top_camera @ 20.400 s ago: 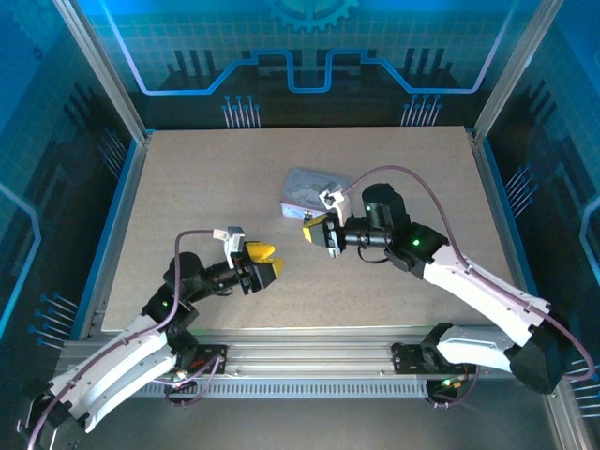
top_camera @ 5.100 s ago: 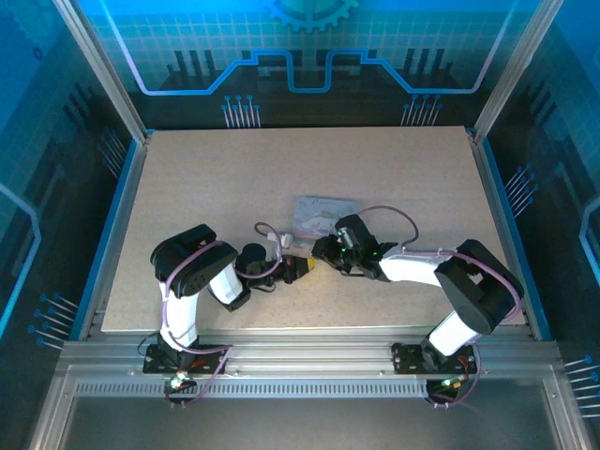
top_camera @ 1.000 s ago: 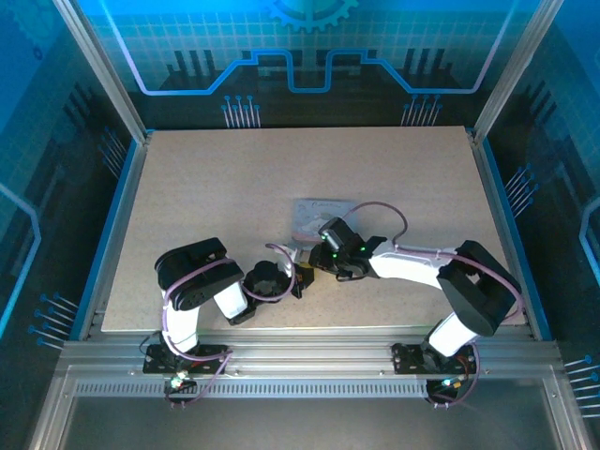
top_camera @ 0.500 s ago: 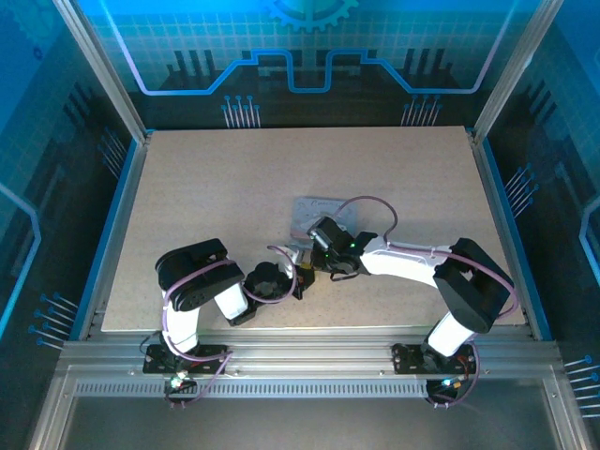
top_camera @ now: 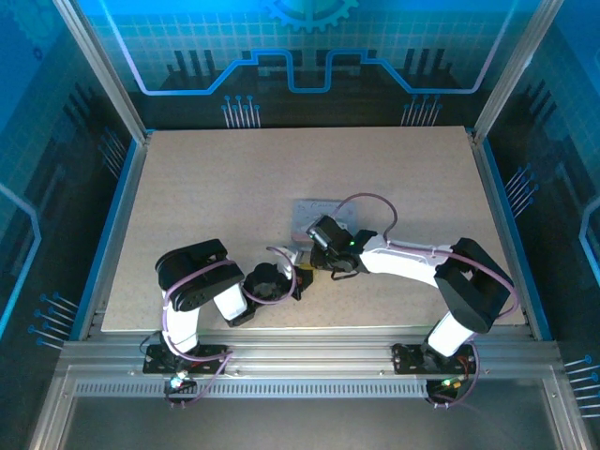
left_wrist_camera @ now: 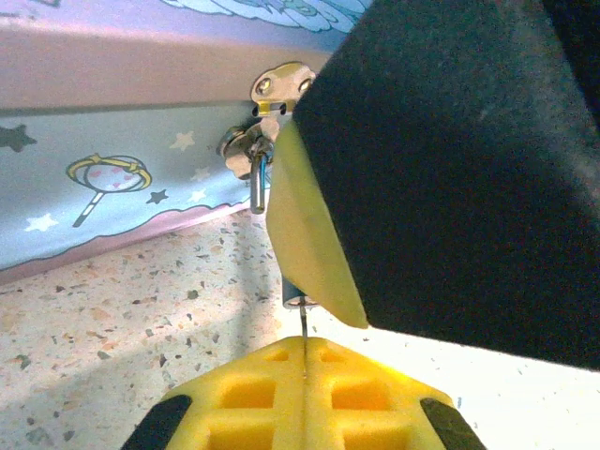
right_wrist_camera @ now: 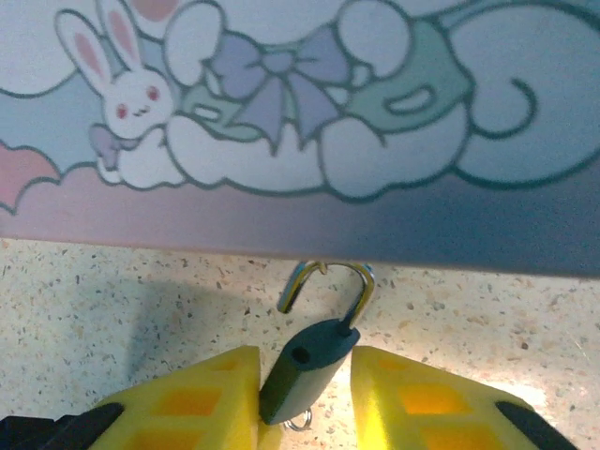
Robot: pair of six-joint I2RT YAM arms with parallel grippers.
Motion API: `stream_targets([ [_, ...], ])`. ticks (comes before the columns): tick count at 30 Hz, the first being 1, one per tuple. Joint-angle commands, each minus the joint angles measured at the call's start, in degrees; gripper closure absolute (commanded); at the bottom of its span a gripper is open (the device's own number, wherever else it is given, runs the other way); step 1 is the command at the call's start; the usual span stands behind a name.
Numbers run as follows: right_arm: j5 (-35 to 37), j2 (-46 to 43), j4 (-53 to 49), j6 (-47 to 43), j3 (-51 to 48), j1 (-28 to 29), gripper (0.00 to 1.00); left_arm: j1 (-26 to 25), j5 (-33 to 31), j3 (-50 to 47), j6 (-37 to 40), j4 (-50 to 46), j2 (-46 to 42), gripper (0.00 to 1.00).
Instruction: Unlock the padlock with the key
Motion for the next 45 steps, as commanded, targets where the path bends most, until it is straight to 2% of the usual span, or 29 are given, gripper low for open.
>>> stream_targets([
  [1, 1.94, -0.14, -2.43, -0.34, 0.98, 0.21, 0.76, -0.47, -0.95, -0.81, 1.58, 0.80, -1.10, 1.00],
  [13, 0.85, -1.18, -1.72, -0.08, -0.21, 0.26, 0.97, -0.60, -1.28, -0.78, 1.68, 0.80, -0.93, 1.00],
  [16, 0.80, -1.50, -1.43, 0.09, -0.77, 0.17, 0.98, -0.65, -1.25, -0.70, 1.65, 0.80, -0.83, 1.00],
  [18, 0.44, -1.37, -1.30, 0.25, -0.85, 0.05, 0.93, -0.76, -1.28, -0.58, 1.80, 0.80, -0.73, 1.00],
  [21, 0.06, -0.65, -1.36, 0.53, -0.67, 0.09, 0.77, -0.86, -1.21, -0.33, 1.94, 0.80, -0.57, 1.00],
  [24, -0.03, 0.12, -1.54, 0.53, -0.40, 0.24, 0.70, -1.06, -1.33, -0.22, 2.04, 0.80, -0.63, 1.00],
  [34, -0.72, 2.67, -2.00, 0.25, 0.79, 0.42, 0.64, -1.14, -1.70, -0.39, 2.40, 0.80, -1.07, 1.00],
  [37, -0.67, 3.05, -1.95, 0.18, 1.03, 0.51, 0.67, -1.14, -1.65, -0.44, 2.51, 0.80, -1.19, 1.00],
  [45, 0.66, 1.70, -1.93, -0.16, 0.40, 0.70, 0.93, -1.14, -1.46, -0.75, 2.46, 0.81, -1.53, 1.00],
])
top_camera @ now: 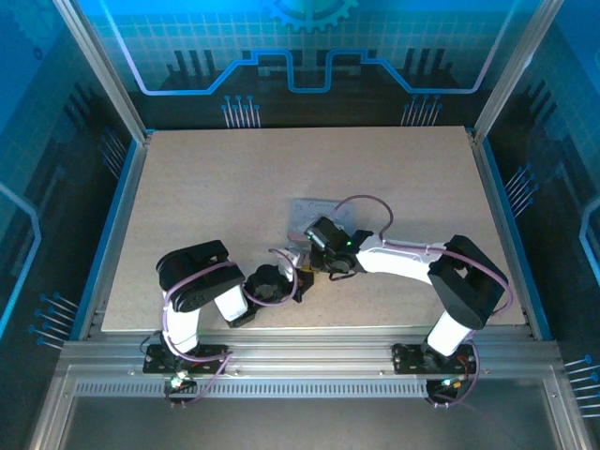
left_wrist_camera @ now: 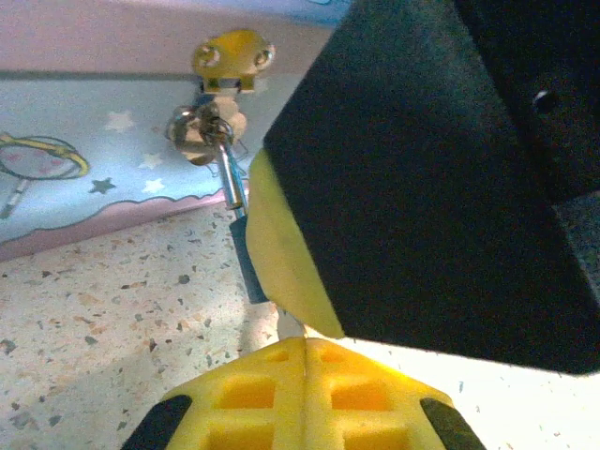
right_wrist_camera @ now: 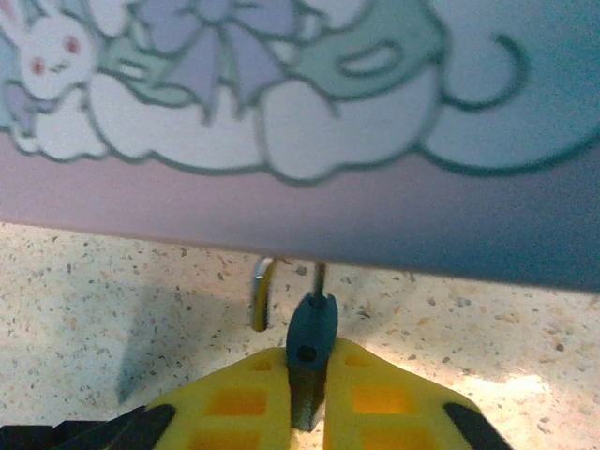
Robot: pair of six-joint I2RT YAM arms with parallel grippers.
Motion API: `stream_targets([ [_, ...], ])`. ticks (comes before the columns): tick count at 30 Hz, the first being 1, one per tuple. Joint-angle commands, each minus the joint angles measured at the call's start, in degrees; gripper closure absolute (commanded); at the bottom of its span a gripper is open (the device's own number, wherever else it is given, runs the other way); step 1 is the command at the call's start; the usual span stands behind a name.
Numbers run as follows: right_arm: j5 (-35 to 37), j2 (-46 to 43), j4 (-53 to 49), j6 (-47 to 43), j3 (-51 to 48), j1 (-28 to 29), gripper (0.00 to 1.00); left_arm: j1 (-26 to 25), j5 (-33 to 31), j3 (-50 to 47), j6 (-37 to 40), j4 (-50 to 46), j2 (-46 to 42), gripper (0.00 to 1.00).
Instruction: Unlock the padlock with the key
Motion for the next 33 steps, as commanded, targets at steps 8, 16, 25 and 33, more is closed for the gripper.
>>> stream_targets([
  [8, 4.09, -3.51, -0.75, -2.87, -2.96, 0.27, 1.00, -0.20, -0.52, -2.86, 0.78, 1.79, -3.21, 0.71],
  [16, 5.33, -6.50, 0.57, -9.73, -5.64, -0.08, 1.00, 3.39, 2.31, -4.96, -4.12, 1.79, -5.25, 0.67],
  [25, 4.59, -10.17, 2.70, -18.60, -7.97, -1.84, 1.00, 9.48, 7.71, -1.55, -9.01, 1.79, -3.23, 0.73],
  [33, 3.22, -12.69, 5.41, -25.68, -9.70, -3.24, 1.00, 13.38, 11.95, 2.37, -11.23, 1.79, 0.19, 0.76],
])
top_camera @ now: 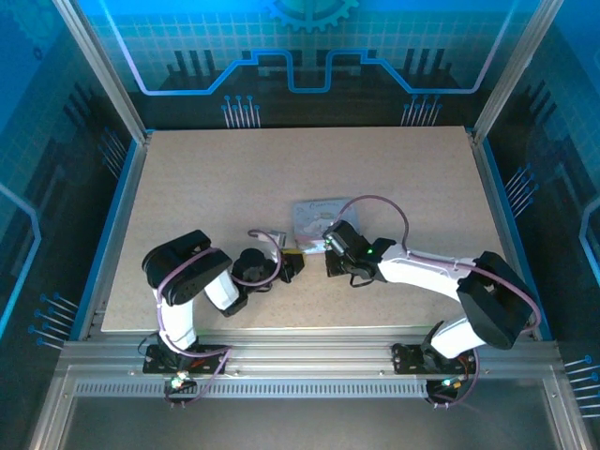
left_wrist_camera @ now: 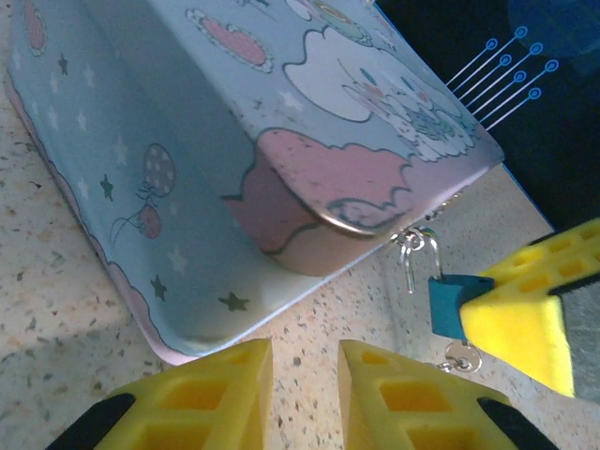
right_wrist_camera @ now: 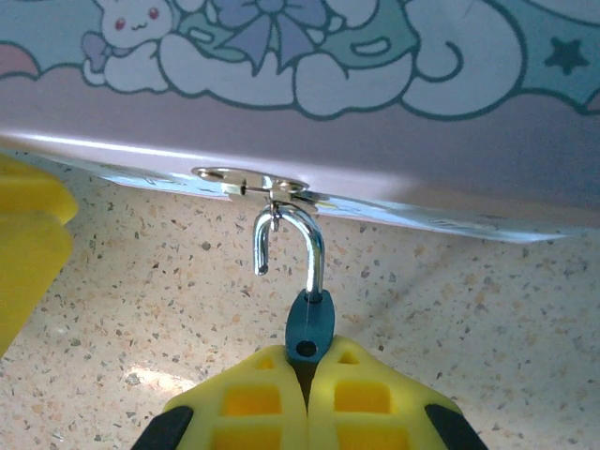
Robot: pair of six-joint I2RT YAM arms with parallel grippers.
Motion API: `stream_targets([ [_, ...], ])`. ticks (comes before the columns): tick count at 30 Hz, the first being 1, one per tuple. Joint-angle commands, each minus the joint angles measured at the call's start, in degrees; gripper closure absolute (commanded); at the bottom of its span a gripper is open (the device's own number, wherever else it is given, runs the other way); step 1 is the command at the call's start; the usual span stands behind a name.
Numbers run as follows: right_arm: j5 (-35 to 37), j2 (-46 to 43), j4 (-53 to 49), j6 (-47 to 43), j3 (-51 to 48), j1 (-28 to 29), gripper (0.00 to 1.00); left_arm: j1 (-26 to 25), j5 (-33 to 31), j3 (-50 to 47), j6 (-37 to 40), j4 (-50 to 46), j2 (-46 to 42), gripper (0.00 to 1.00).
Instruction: Unlock the padlock with the key
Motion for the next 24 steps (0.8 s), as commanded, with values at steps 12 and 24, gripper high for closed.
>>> stream_targets([
  [12, -5.65, -1.35, 8.57, -13.77, -3.24, -1.45, 1.00, 5.08, 4.93, 4.48, -5.24, 1.39, 4.30, 0.79],
  [24, -9.13, -0.69, 10.79, -19.81, -3.34, -1.00, 1.00, 7.74, 8.24, 6.10, -7.09, 1.39, 6.00, 0.80],
])
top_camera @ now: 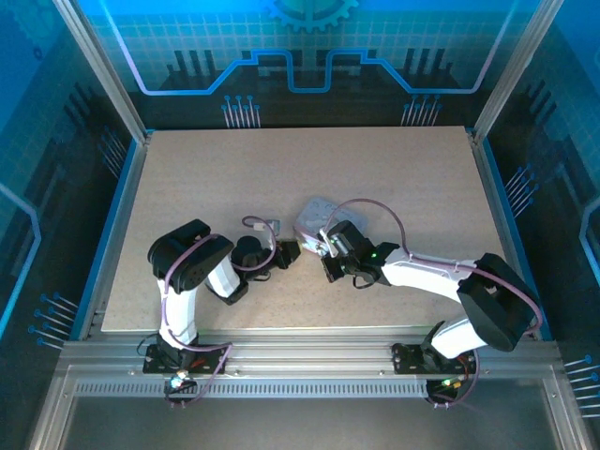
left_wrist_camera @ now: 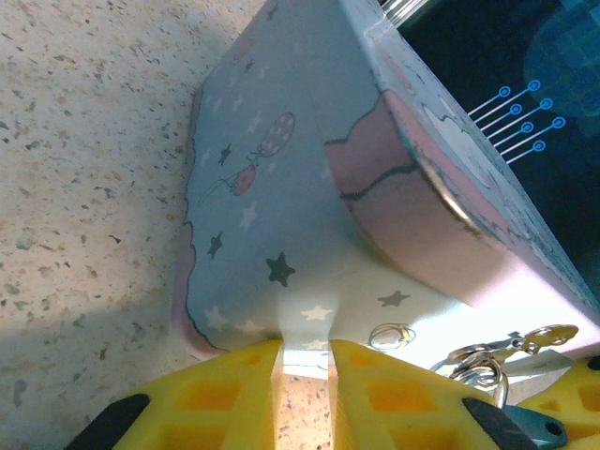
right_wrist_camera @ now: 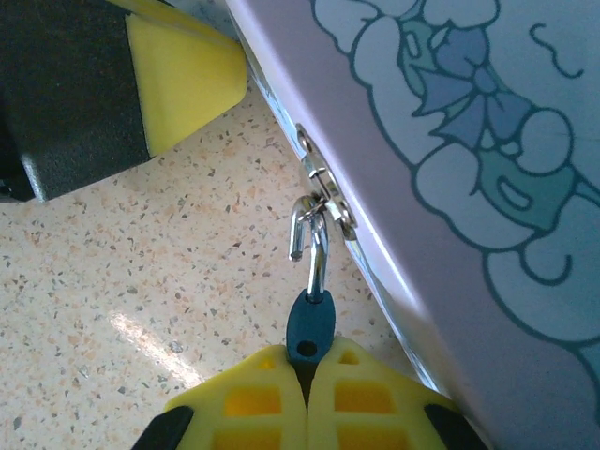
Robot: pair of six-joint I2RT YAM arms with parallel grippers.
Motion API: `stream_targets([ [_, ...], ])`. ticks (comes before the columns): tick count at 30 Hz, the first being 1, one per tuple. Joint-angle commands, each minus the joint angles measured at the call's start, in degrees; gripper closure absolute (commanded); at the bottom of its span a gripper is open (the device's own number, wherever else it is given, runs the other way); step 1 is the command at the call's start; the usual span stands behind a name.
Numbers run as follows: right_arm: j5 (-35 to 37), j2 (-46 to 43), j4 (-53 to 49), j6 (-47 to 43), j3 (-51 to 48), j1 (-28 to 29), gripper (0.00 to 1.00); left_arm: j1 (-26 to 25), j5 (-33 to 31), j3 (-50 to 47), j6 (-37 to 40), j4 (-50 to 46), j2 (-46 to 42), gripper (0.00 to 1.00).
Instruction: Unlock the padlock with the key
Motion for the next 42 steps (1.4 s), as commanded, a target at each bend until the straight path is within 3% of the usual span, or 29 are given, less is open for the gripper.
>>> stream_targets([
  [1, 0.66, -0.01, 1.33, -1.50, 0.53, 0.10, 1.00, 1.03, 2.06, 1.48, -1.18, 1.39, 1.45, 0.80],
  [9, 10.68, -1.22, -4.42, 11.31, 0.14, -0.10, 1.00, 1.67, 1.90, 1.14, -1.35, 1.40, 1.31, 0.81],
  [17, 2.83, -1.02, 4.34, 16.59, -5.00, -2.52, 1.00, 1.76, 1.36, -1.30, -0.50, 1.39, -1.37, 0.80],
  [26, -0.67, -3.52, 9.21, 26.46, -10.73, -6.57, 1.00, 1.87, 1.84, -3.30, 0.10, 1.39, -4.02, 0.80],
  [32, -2.91, -7.73, 6.87, 25.76, -11.90, -10.34, 1.00, 2.27, 2.19, -4.70, 0.86, 1.39, -7.19, 0.80],
  [42, -14.13, -10.63, 6.70, 24.79, -13.98, -19.38, 1.00, 2.82, 4.21, -3.04, 1.85, -2.19, -10.31, 0.80],
])
